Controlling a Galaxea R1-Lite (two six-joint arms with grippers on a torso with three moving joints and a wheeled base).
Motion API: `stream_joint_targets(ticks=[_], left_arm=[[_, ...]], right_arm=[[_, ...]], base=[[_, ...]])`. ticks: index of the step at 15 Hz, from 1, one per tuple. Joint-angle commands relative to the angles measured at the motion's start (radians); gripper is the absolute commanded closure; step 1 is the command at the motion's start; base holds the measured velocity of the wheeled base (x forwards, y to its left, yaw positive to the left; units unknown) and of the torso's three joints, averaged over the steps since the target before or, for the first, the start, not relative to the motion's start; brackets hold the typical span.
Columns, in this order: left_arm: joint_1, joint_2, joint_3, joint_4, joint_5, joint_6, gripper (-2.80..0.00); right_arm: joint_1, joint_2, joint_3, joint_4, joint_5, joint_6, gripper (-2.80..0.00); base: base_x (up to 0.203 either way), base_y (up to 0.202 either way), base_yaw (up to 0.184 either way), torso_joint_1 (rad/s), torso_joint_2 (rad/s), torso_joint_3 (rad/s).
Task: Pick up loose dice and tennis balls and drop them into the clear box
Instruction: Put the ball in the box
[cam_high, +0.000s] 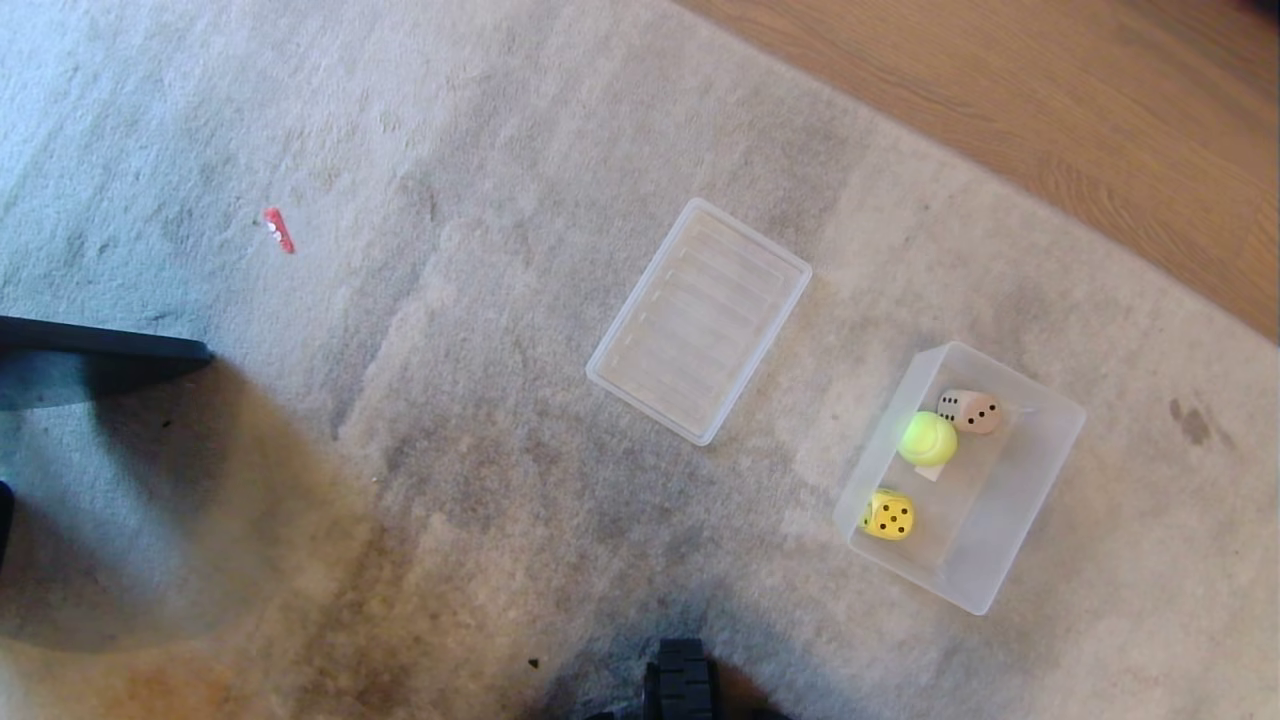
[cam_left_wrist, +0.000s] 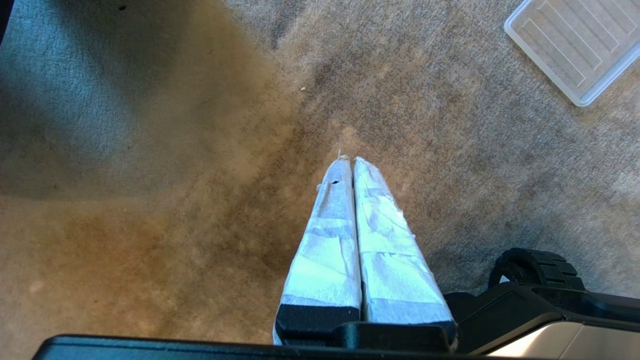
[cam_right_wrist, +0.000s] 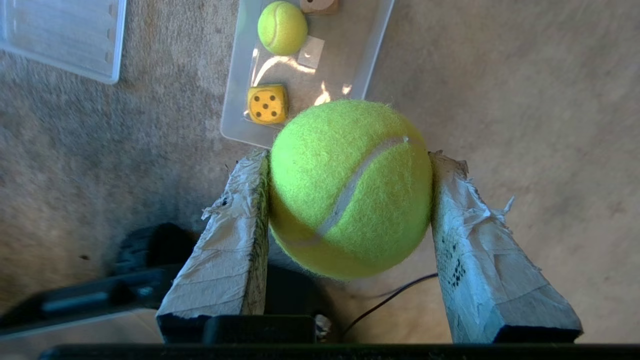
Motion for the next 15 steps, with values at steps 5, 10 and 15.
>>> stream_joint_targets(ticks=[5, 10, 15], left_arm=[[0.000, 0.000, 0.000, 0.000, 0.001, -0.001, 0.00], [0.000, 0.000, 0.000, 0.000, 0.001, -0.001, 0.00], [0.000, 0.000, 0.000, 0.000, 0.001, -0.001, 0.00]], right_arm=[[0.016, 0.890, -0.136, -0.397, -0.008, 0.232, 0.00], [0.025, 1.305, -0.156, -0.745, -0.001, 0.436, 0.00], [0.046, 1.495, -0.158, -0.887, 0.006, 0.513, 0.00]], base=[[0.000, 0.000, 0.000, 0.000, 0.00, 0.000], [0.000, 0.000, 0.000, 0.000, 0.00, 0.000], [0.000, 0.000, 0.000, 0.000, 0.00, 0.000]])
